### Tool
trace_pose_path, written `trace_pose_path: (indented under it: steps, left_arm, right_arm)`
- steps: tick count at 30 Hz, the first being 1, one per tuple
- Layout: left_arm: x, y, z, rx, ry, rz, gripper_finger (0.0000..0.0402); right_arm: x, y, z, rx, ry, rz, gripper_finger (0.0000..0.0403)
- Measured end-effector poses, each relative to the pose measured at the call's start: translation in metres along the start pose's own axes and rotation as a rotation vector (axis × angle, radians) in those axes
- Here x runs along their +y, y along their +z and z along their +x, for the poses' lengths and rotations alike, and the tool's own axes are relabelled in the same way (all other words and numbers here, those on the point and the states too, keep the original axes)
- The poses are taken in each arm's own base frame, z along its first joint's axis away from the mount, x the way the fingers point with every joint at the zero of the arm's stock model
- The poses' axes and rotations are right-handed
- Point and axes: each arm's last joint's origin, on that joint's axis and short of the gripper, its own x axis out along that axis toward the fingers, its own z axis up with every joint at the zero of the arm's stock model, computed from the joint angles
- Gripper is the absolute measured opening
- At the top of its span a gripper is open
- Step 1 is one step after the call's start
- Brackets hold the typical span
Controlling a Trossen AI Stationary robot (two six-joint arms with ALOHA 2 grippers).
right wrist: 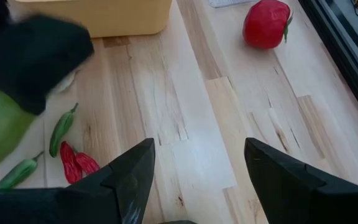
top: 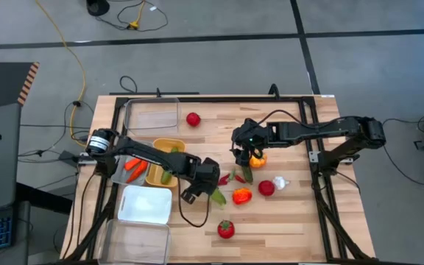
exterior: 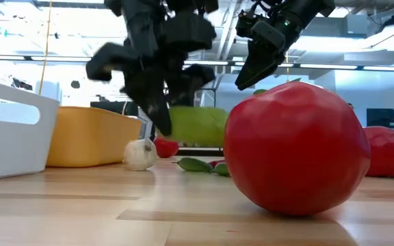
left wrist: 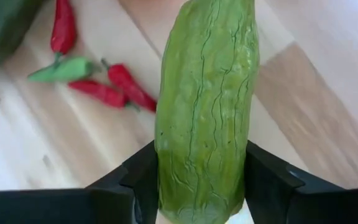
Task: Sort produce into baskets
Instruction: Put the left bottom cucumber into the yellow bin
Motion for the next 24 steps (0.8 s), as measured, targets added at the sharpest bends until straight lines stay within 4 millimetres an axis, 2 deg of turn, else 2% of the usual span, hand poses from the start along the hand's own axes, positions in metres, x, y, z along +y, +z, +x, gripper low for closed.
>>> trace_pose_path:
  steps: [5, 12, 19, 24]
  left_arm:
    - [0.005, 0.007, -0.039, 0.098, -0.045, -0.045, 0.0167]
    - [0.0, -0.002, -0.087, 0.183, -0.064, -0.182, 0.0167]
    - [-0.009, -0.026, -0.112, 0.297, 0.05, -0.311, 0.0167]
    - [-0.021, -0.049, -0.124, 0.321, 0.065, -0.411, 0.0167]
  right_arm:
    - [0.0, 0.0, 0.0, 0.003, 0.0, -0.001, 0.0276]
    - [0.0, 0.0, 0.0, 0.0, 0.001, 0.0, 0.0276]
    - [0.0, 0.0, 0.0, -0.001, 0.001, 0.0, 0.0276]
    - [0.0, 0.0, 0.0, 0.0, 0.001, 0.0, 0.0276]
